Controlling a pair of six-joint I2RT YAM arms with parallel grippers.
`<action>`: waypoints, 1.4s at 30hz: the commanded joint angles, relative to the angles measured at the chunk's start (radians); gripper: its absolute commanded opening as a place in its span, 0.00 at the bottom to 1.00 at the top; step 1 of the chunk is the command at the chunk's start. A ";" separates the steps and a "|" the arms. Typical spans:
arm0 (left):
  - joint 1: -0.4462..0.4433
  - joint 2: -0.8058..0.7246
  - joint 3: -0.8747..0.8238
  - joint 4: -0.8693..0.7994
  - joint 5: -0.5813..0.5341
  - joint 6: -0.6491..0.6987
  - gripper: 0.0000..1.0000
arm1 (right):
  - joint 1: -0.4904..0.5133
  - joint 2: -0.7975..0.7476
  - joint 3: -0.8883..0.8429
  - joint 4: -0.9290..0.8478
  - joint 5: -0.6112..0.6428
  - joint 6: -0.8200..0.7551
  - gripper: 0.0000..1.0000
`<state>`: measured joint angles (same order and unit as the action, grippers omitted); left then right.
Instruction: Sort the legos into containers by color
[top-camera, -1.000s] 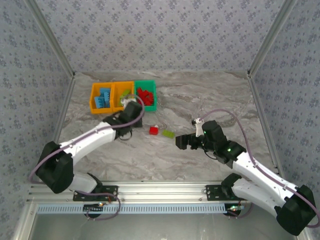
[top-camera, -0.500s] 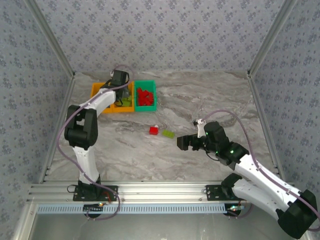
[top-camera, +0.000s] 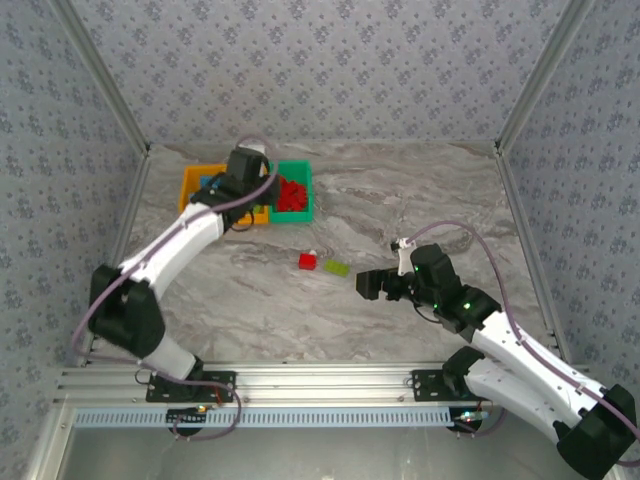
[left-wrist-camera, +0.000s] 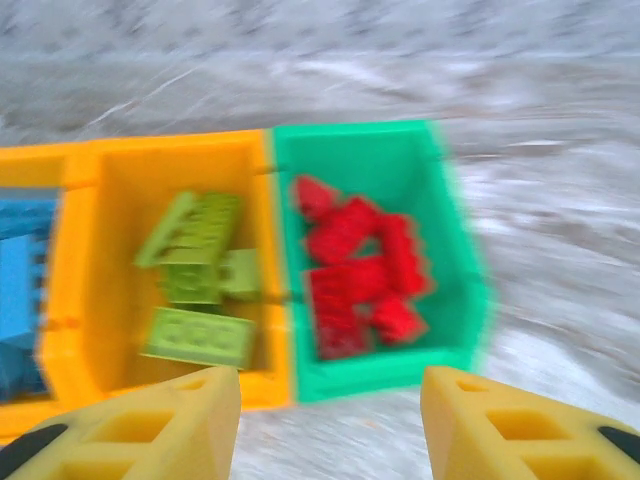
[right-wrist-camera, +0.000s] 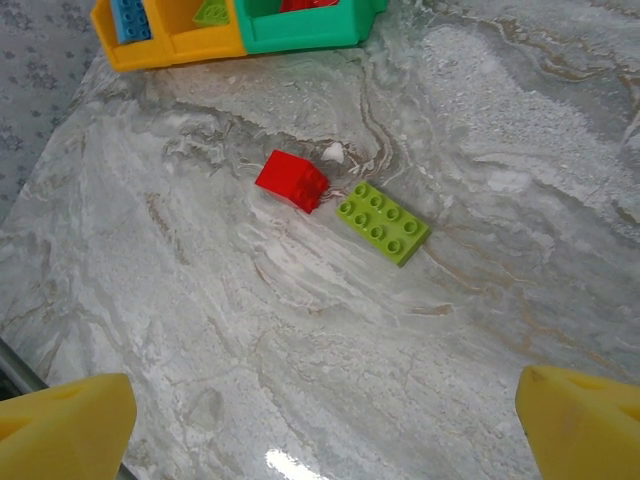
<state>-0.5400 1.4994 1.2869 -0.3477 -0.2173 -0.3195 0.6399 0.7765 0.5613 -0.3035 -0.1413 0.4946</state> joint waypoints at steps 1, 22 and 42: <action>-0.150 -0.053 -0.069 -0.064 0.003 -0.048 0.51 | -0.011 -0.005 -0.008 0.008 0.059 0.031 1.00; -0.444 0.443 0.041 -0.054 -0.102 -0.191 0.67 | -0.093 -0.193 -0.060 -0.119 0.125 0.111 1.00; -0.419 0.554 0.032 0.014 0.030 -0.194 0.81 | -0.111 -0.190 -0.080 -0.093 0.096 0.119 1.00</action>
<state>-0.9604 2.0068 1.3293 -0.3248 -0.2550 -0.5053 0.5362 0.5953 0.4919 -0.3931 -0.0387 0.5953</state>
